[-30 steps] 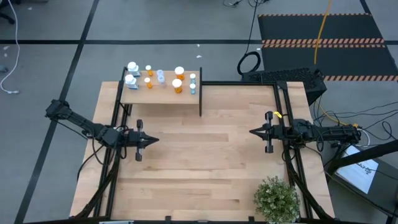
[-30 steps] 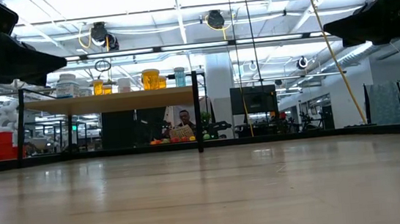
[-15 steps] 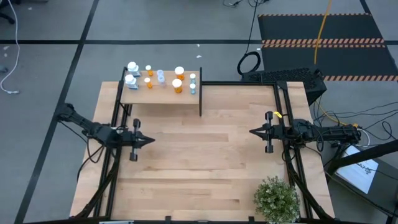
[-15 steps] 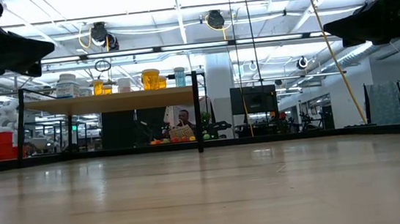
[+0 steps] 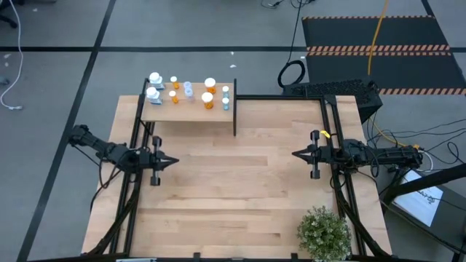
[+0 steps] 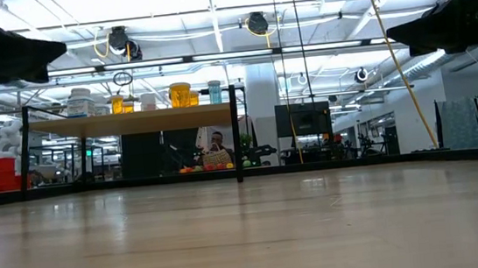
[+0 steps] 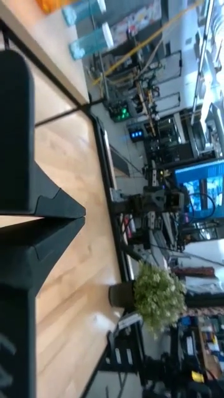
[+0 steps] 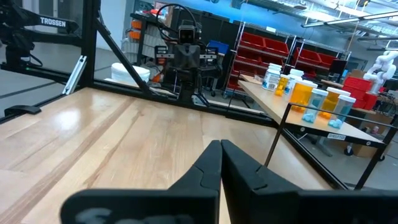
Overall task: Pick and place medicine bottles onto shelf by color
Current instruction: Return to Home Position
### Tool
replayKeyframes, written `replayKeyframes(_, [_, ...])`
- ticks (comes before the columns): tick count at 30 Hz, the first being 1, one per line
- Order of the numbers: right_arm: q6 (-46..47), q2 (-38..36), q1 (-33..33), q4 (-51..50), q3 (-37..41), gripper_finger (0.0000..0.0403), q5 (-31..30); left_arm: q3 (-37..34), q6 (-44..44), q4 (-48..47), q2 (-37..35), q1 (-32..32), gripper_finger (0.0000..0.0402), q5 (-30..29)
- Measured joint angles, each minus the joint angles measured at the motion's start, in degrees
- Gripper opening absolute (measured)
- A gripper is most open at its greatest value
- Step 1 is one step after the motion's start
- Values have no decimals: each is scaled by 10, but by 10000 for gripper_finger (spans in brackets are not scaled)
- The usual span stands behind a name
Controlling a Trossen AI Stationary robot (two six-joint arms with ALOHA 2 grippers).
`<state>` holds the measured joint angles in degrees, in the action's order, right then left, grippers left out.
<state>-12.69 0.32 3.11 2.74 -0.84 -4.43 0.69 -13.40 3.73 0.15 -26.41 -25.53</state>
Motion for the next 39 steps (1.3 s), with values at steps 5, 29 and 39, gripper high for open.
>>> replayKeyframes(5, [0, 0, 0, 0, 0, 0, 0, 0, -6, 0, 0, 28, 6, 0])
replayKeyframes(29, [0, 0, 0, 0, 0, 0, 0, 0, 20, -2, 7, 44, 15, 21])
replayKeyframes(39, [0, 0, 0, 0, 0, 0, 0, 0, 16, -2, 7, 64, 4, 18])
